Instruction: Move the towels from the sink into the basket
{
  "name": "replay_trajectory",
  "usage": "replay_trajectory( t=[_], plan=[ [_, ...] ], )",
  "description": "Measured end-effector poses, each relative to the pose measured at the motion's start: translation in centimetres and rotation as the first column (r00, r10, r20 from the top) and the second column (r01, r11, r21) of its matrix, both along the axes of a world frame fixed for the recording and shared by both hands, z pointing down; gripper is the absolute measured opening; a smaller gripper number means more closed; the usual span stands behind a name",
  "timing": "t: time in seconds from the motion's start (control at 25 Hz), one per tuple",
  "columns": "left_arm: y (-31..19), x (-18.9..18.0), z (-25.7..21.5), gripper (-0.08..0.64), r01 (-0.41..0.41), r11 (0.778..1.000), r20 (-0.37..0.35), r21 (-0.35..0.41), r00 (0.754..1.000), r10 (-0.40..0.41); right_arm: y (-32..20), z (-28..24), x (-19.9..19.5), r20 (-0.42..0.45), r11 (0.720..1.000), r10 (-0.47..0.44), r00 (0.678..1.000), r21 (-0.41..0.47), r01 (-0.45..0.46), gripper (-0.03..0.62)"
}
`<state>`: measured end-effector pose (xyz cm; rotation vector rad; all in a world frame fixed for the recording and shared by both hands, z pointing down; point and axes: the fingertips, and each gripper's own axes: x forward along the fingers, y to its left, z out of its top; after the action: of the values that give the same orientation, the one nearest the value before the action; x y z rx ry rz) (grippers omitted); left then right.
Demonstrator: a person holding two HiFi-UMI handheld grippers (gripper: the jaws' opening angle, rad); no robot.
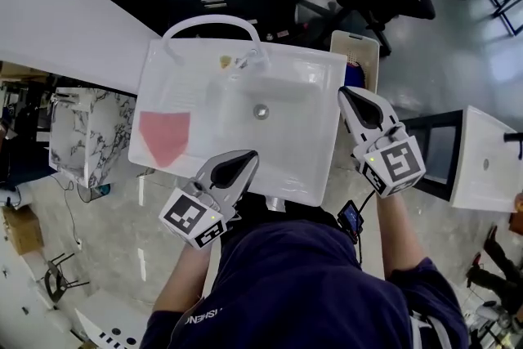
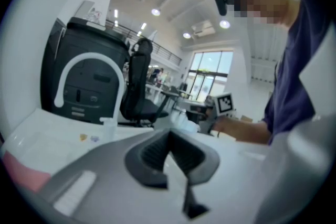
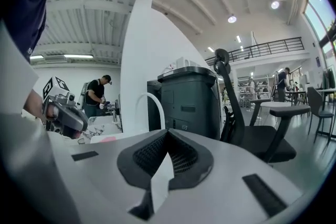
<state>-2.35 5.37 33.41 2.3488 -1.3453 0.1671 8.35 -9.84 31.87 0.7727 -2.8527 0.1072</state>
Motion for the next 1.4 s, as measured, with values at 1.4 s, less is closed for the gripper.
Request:
replay_trajectory(
  t=[1.4],
  plan=[
    [5.0,-24.5,-0.8,0.003,0.021,0.996,-0.096,0.084,0.995,-0.012,10.9,-2.0,-27.3,-0.02,0.99,-0.128,0.992,-0.061,0.127,0.008]
  ],
)
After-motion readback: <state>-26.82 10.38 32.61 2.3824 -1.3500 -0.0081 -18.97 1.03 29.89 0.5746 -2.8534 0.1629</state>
